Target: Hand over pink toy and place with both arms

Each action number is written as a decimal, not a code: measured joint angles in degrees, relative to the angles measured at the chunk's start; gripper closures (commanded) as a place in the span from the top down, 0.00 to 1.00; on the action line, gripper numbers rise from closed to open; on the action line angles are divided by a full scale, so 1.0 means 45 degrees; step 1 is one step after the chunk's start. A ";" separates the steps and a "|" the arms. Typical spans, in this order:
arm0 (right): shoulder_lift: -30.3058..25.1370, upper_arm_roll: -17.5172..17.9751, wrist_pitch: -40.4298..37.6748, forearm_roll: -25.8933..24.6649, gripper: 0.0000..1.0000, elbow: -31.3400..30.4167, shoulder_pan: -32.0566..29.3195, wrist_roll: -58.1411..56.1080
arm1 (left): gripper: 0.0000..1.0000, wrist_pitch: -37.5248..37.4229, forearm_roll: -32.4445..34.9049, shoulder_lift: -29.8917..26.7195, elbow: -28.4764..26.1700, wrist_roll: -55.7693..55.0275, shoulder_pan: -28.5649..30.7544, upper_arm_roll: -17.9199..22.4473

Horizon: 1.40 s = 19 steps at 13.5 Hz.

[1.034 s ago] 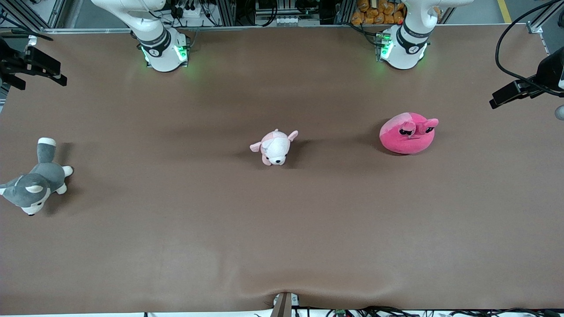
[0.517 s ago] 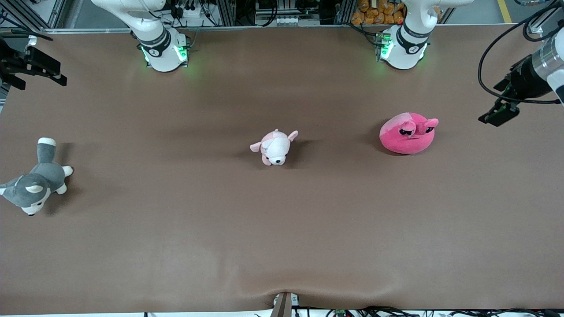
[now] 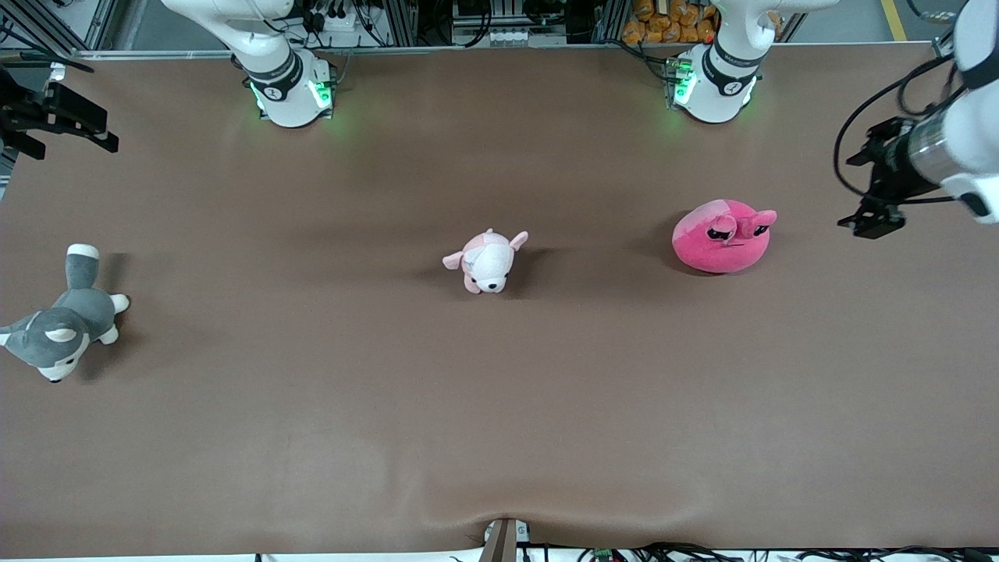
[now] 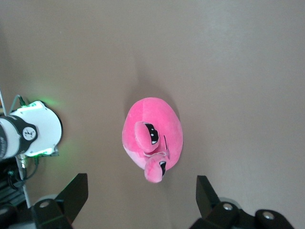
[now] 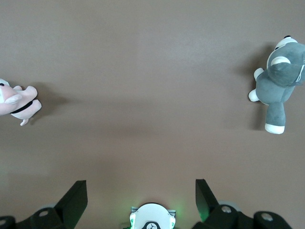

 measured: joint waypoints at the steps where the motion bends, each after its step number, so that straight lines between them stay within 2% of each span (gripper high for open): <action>1: 0.0001 0.0000 0.0000 0.0000 1.00 0.0000 0.0000 0.0000 | 1.00 0.0660 -0.0035 -0.0004 -0.0690 -0.0619 0.0007 0.0000; 5: 0.0004 0.0000 -0.0001 0.0000 1.00 0.0000 0.0000 0.0000 | 1.00 0.2260 -0.0547 -0.0060 -0.2839 -0.2508 0.0007 -0.0034; 10: 0.0007 0.0000 -0.0001 -0.0037 1.00 0.0000 -0.0003 0.0000 | 1.00 0.4276 -0.0679 -0.0206 -0.5016 -0.2760 0.0063 -0.0033; 12: 0.0015 0.0008 -0.0001 -0.0044 1.00 0.0000 -0.0003 -0.0001 | 0.99 0.4561 -0.0680 -0.0206 -0.5434 -0.2760 0.0074 -0.0033; 13: 0.0020 0.0025 -0.0001 -0.0053 1.00 0.0000 -0.0003 -0.0001 | 0.82 0.4580 -0.0681 -0.0207 -0.5499 -0.2760 0.0074 -0.0034; 17: 0.0068 0.0081 0.0006 -0.0416 1.00 -0.0002 -0.0002 -0.0001 | 0.87 0.4582 -0.0681 -0.0192 -0.5561 -0.2760 0.0074 -0.0034; 18: 0.0168 0.0069 0.0007 -0.0461 1.00 -0.0005 -0.0003 0.0000 | 0.85 0.4582 -0.0681 -0.0151 -0.5601 -0.2760 0.0074 -0.0035; 19: 0.0350 0.0044 0.0011 -0.0506 1.00 -0.0009 -0.0009 0.0001 | 0.77 0.4585 -0.0681 -0.0088 -0.5637 -0.2761 0.0074 -0.0035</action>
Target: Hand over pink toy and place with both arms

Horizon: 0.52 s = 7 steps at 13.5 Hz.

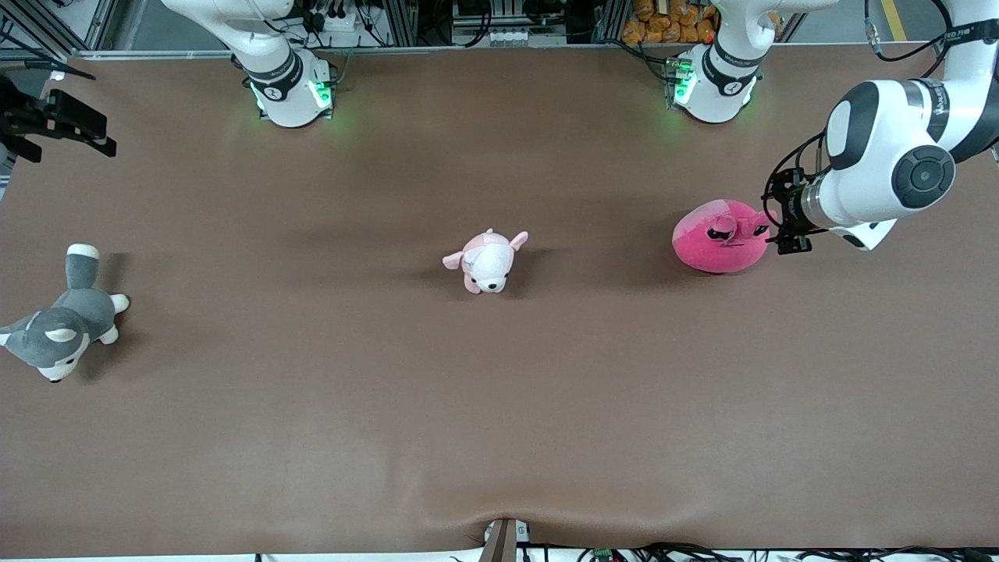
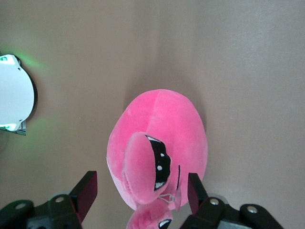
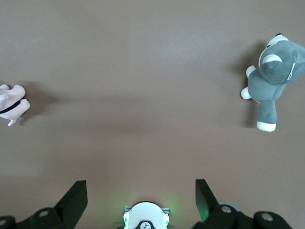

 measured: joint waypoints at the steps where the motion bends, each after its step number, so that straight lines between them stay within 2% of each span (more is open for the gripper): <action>1: 0.0234 -0.0020 0.0024 -0.0024 1.00 -0.0001 -0.0019 0.0000 | 0.68 0.0013 0.0000 0.0072 -0.0024 0.0000 0.0001 0.0000; 2: 0.0481 -0.0029 0.0077 -0.0039 1.00 0.0006 -0.0049 0.0000 | 0.65 0.0030 0.0000 0.0129 -0.0034 -0.0001 0.0001 0.0000; 7: 0.0964 -0.0038 0.0704 -0.0062 1.00 0.0301 -0.0548 -0.0011 | 0.63 0.0053 0.0000 0.0397 -0.0054 -0.0001 0.0003 -0.0002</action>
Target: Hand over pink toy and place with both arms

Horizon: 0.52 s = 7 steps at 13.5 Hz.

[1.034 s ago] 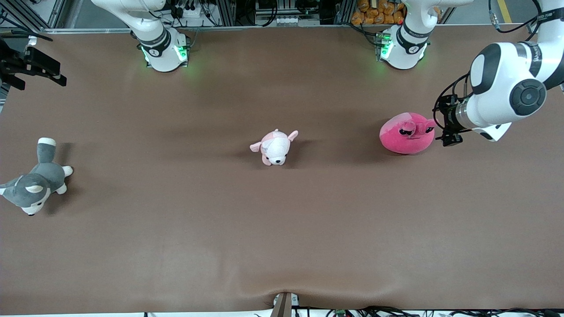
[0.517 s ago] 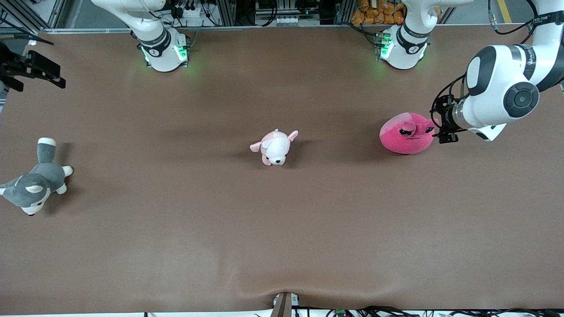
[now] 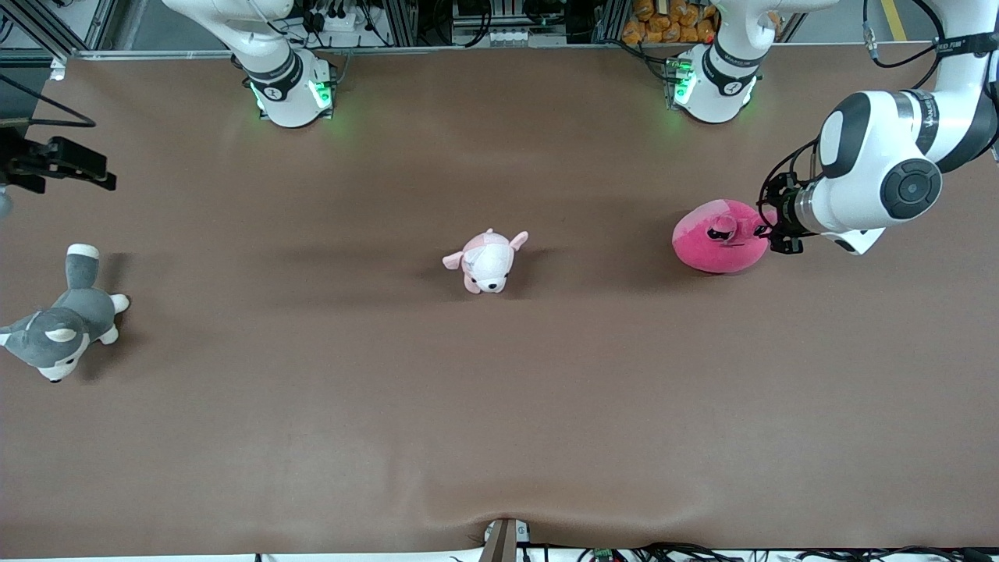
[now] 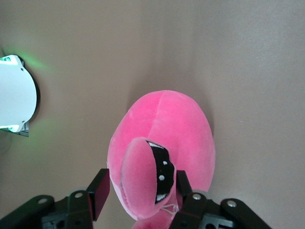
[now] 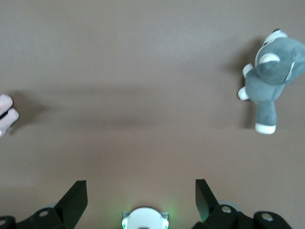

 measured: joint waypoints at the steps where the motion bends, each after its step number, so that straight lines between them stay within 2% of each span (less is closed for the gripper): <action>1: 0.0045 0.0001 0.0193 0.0000 1.00 0.0062 -0.0024 0.0000 | 0.56 0.0002 0.0000 0.0055 -0.0001 -0.0004 0.0007 0.0000; 3: 0.0116 0.0010 0.0275 0.0000 1.00 0.0160 -0.0024 0.0001 | 0.33 0.0014 0.0000 0.0165 -0.0001 -0.0005 0.0070 0.0000; 5: 0.0155 0.0012 0.0279 0.0000 1.00 0.0191 -0.0024 0.0002 | 0.22 0.0042 0.0000 0.0240 -0.0001 -0.0005 0.0124 0.0001; 7: 0.0170 0.0012 0.0281 0.0000 1.00 0.0195 -0.0024 0.0004 | 0.20 0.0050 0.0000 0.0292 0.0000 -0.0005 0.0125 0.0000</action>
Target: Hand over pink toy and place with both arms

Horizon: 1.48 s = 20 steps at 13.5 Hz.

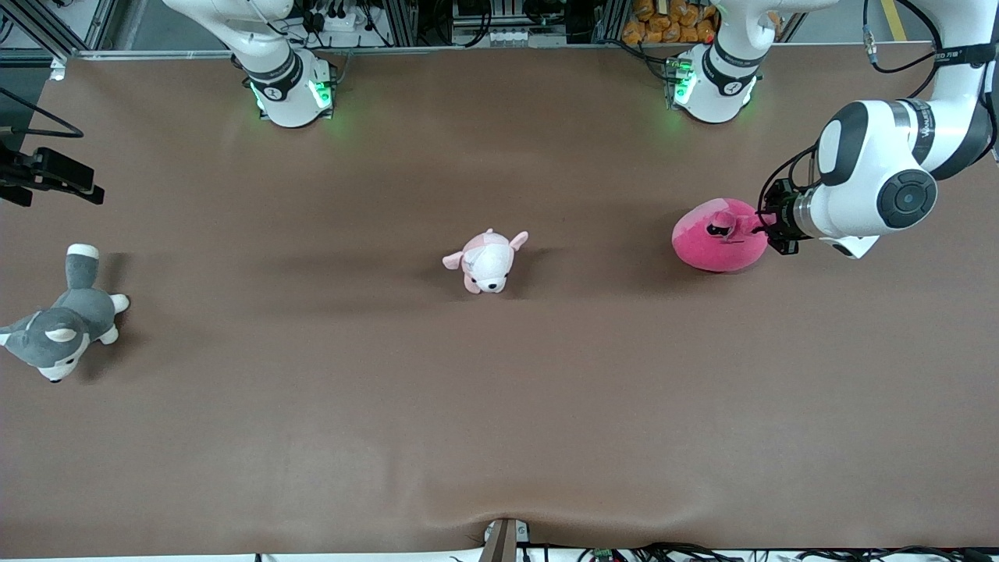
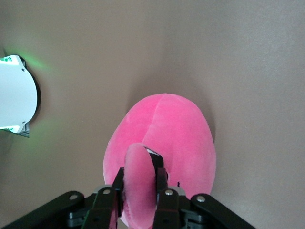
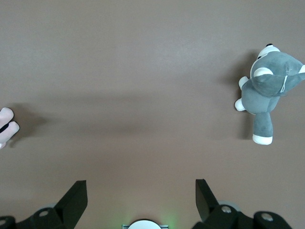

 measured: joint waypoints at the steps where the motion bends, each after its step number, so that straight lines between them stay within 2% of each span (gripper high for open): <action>1: 0.0000 0.0000 0.0000 0.0000 1.00 0.0005 0.0000 0.0004 | 0.14 0.0004 0.0000 0.0025 0.0002 0.0000 0.0000 0.0000; 4: 0.0001 0.0009 -0.0001 0.0003 1.00 0.0020 0.0000 0.0381 | 0.11 0.0026 -0.0063 0.0052 0.0183 -0.0052 -0.0005 -0.0007; 5: 0.0001 0.0032 -0.0010 0.0040 1.00 0.0021 0.0002 0.0844 | 0.15 0.0024 -0.0302 0.0054 0.0374 -0.0210 -0.0025 -0.0029; 7: 0.0005 0.0104 -0.0019 0.0458 1.00 0.0021 0.0016 0.2122 | 0.14 -0.0231 -0.1002 0.0088 0.1040 -0.0400 -0.0075 -0.0113; 9: 0.0010 0.0142 -0.0020 0.1544 1.00 0.0023 0.0024 0.3967 | 0.10 -0.1547 -0.1470 0.0354 0.2518 -0.0443 -0.0153 -0.0151; 11: 0.0014 0.0184 -0.0021 0.2819 1.00 0.0024 0.0087 0.6581 | 0.13 -0.2814 -0.1930 0.0807 0.4285 -0.0457 -0.0316 -0.0165; 12: 0.0023 0.0221 -0.0019 0.3351 1.00 0.0024 0.0219 0.7942 | 0.12 -0.3296 -0.2250 0.0982 0.5047 -0.0461 -0.0397 -0.0176; 14: 0.0121 0.0285 0.0059 0.4106 1.00 0.0024 0.0919 1.0948 | 0.09 -0.3944 -0.2850 0.1194 0.6351 -0.0467 -0.0588 -0.0219; 15: 0.0228 0.0321 0.0367 0.4284 1.00 0.0024 0.1455 1.2440 | 0.05 -0.4053 -0.3050 0.1258 0.6830 -0.0468 -0.0771 -0.0226; 16: 0.0342 0.0349 0.0901 0.4329 1.00 0.0023 0.2103 1.3902 | 0.01 -0.4090 -0.3286 0.1353 0.7254 -0.0478 -0.1042 -0.0235; 20: 0.0991 0.0422 0.3327 0.4341 1.00 0.0022 0.4734 1.9566 | 0.00 -0.4107 -0.4754 0.1866 0.8396 -0.1707 -0.2131 -0.0278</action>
